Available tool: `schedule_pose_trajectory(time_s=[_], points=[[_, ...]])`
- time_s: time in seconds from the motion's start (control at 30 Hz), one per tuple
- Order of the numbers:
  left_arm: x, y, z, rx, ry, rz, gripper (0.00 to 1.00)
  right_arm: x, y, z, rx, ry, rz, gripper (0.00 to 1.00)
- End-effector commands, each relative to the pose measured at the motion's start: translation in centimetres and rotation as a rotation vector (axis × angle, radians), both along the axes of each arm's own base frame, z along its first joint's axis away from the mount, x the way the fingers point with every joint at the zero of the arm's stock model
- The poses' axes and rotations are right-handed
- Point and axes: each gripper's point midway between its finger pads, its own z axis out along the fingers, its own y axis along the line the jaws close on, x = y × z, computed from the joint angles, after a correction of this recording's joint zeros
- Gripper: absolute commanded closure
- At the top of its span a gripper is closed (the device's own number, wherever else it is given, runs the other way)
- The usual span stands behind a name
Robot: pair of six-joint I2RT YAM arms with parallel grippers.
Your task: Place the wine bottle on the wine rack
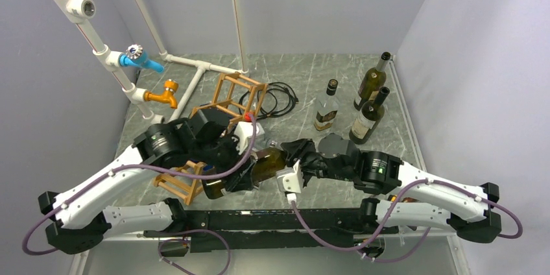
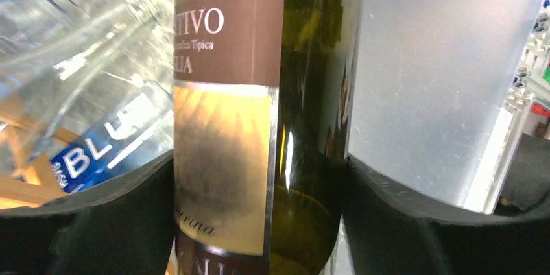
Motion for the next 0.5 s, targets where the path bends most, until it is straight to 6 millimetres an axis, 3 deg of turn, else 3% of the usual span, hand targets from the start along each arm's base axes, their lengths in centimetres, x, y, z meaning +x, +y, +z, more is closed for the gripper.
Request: schedule_pose_trajectory(time_s=[0.0,0.17,0.3,0.47], points=[[1.2,-0.5,7.4,-0.244,-0.177,0.047,0.03,0.8,-0.3,4.9,0.281,0.087,-0.14,1.0],[4.8,2.9,11.8,-0.286,-0.367,0.311,0.0,2.2,-2.1,4.4,0.318,0.188,-0.334,1.0],[7.3,8.2,15.3,-0.375,-0.508,0.62,0.0,2.8,-4.4,5.0,0.405,0.287,-0.504,1.0],[7.4,13.4,15.5,-0.505,-0.581,0.833,0.0,4.3,-6.9,4.6,0.542,0.389,-0.77,1.0]])
